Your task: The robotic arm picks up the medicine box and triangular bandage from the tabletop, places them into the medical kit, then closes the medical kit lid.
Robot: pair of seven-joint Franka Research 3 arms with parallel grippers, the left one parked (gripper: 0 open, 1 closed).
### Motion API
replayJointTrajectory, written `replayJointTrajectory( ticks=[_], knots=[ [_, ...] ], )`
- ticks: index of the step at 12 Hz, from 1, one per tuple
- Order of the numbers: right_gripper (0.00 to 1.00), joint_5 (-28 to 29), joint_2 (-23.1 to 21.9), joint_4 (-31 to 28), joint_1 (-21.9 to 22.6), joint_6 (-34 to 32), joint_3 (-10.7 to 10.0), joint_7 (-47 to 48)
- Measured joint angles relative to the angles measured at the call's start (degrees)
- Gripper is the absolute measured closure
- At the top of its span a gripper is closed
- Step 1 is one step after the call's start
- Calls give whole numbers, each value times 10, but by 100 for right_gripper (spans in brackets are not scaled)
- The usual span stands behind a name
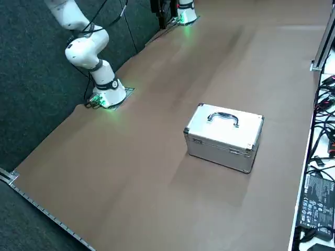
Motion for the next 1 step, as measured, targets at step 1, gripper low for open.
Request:
replayJointTrajectory(
  ticks=[1],
  knots=[
    [0,0,0,-1,-1,3,0,3]
  ],
)
